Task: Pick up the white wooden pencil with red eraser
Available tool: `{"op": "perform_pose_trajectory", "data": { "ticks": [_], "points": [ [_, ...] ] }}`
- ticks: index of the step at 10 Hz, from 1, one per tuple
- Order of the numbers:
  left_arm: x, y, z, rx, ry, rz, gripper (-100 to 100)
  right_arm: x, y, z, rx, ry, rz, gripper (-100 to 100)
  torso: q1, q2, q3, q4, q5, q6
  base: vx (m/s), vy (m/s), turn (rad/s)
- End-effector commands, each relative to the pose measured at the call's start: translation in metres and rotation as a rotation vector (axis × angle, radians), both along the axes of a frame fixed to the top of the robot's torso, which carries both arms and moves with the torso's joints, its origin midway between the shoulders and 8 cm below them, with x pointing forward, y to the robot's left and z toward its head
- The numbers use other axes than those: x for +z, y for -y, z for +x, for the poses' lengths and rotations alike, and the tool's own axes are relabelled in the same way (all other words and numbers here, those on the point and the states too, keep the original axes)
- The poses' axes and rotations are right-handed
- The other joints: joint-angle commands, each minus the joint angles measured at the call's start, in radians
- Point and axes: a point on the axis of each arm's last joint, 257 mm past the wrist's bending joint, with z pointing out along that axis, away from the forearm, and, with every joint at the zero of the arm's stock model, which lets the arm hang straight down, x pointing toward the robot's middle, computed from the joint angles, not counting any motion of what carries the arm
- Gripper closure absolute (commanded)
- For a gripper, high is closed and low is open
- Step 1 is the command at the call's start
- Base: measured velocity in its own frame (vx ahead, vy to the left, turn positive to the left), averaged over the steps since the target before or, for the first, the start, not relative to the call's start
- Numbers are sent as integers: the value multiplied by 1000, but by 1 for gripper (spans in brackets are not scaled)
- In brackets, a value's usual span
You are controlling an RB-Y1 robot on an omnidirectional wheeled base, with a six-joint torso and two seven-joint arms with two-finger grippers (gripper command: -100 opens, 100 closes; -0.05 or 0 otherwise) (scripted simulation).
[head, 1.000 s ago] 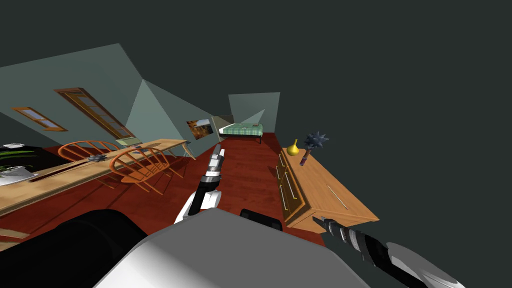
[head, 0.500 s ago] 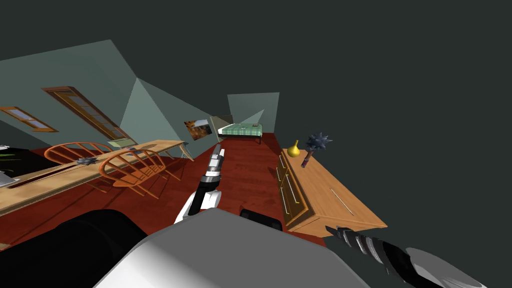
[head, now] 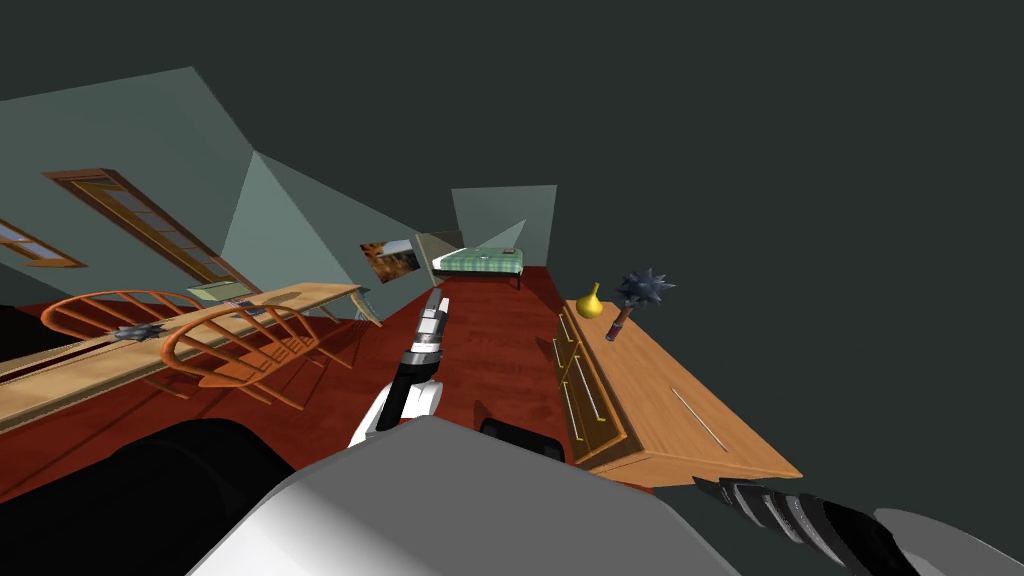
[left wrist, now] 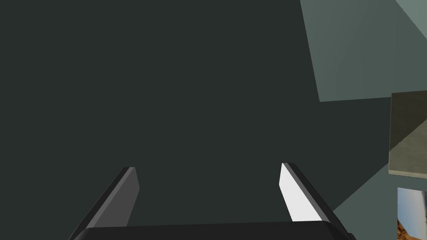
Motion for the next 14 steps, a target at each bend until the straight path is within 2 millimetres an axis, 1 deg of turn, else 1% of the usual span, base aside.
{"op": "perform_pose_trajectory", "data": {
  "ticks": [1,2,3,5,6,7,8,10,11,12,14],
  "points": [
    [0,0,0,0,0,0,0,-1,14,-9,-7,-29,-32,-100,0,0,0,0,0,0,102,32,-22],
    [0,0,0,0,0,0,0,7,38,-21,-20,-69,-83,-100,0,0,0,0,-1,0,120,35,-32],
    [0,0,0,0,0,0,0,6,30,-14,4,-61,-73,-100,0,-1,0,0,0,0,104,20,-26],
    [0,0,0,0,0,0,0,7,38,-21,-18,-71,-85,-100,-1,2,1,0,-1,0,30,7,9],
    [0,0,0,0,0,0,0,14,58,-31,-25,-109,-128,-100,-2,5,3,1,-1,0,72,34,-26],
    [0,0,0,0,0,0,0,20,72,-37,-38,-135,-158,-100,0,3,2,1,0,0,180,29,-50],
    [0,0,0,0,0,0,0,20,73,-40,-31,-142,-164,-100,0,-3,-1,-1,0,0,194,15,-10],
    [0,0,0,0,0,0,0,28,93,-52,-42,-195,-214,-100,0,-6,-4,-2,-1,-1,198,39,-11],
    [0,0,0,0,0,0,0,27,89,-48,-28,-192,-210,-100,0,-6,-4,-2,0,0,151,-3,-14],
    [0,0,0,0,0,0,0,30,99,-57,-41,-220,-233,-100,-2,-4,-3,-1,-1,-1,162,-38,-4],
    [0,0,0,0,0,0,0,30,99,-57,-41,-220,-233,-100,-4,-2,-2,-1,-2,0,77,-16,1]
  ]
}}
